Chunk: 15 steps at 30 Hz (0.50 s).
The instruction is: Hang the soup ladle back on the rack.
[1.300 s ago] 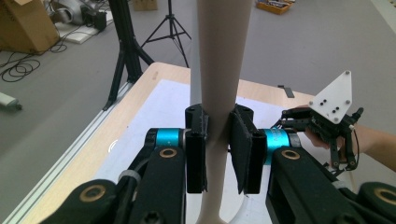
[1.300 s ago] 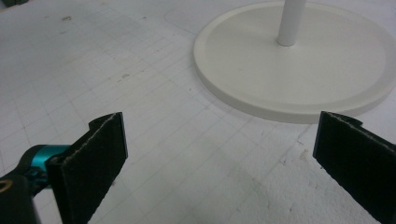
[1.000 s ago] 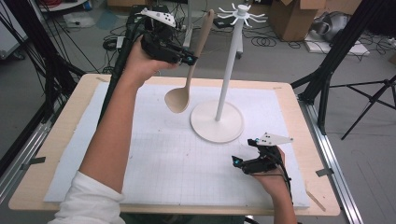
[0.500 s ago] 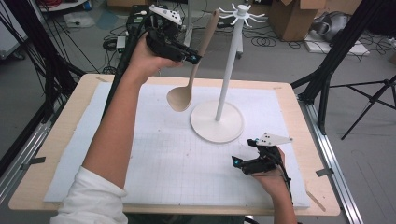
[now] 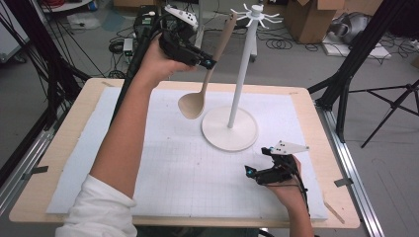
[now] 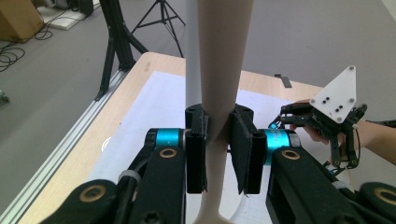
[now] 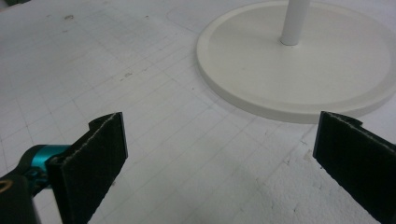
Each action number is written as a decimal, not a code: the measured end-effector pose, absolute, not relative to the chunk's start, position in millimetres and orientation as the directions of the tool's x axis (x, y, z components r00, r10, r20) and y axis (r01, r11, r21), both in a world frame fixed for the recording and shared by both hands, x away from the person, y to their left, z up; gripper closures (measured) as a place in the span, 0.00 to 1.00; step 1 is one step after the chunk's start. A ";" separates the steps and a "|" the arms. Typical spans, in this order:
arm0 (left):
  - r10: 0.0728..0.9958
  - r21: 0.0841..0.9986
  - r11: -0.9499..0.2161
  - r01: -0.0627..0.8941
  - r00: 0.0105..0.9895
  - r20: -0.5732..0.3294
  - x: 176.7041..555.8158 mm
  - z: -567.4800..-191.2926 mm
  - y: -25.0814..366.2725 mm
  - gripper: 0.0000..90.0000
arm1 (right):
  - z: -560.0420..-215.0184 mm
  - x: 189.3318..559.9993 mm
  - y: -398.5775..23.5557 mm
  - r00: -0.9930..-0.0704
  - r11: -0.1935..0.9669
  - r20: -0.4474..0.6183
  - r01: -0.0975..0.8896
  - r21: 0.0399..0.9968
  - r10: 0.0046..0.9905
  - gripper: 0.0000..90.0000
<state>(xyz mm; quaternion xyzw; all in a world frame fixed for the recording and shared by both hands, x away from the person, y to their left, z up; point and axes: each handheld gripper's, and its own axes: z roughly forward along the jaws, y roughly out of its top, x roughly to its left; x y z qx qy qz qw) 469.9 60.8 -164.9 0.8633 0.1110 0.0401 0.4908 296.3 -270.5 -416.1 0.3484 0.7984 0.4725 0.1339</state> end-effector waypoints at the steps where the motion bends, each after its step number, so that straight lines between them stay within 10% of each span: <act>1: 0.231 0.855 -0.495 0.153 0.972 -0.040 470.0 -165.2 60.3 0.85 | -416.2 296.3 -270.3 -0.722 0.313 0.114 0.429 0.847 0.682 0.02; 11: 0.274 0.847 -0.504 0.168 0.961 -0.028 470.5 -167.4 57.7 0.84 | -416.9 296.5 -269.7 -0.723 0.316 0.111 0.429 0.846 0.682 0.02; 15: 0.292 0.857 -0.482 0.181 0.956 -0.038 469.3 -163.5 61.4 0.68 | -416.9 296.5 -269.8 -0.725 0.318 0.110 0.426 0.847 0.680 0.02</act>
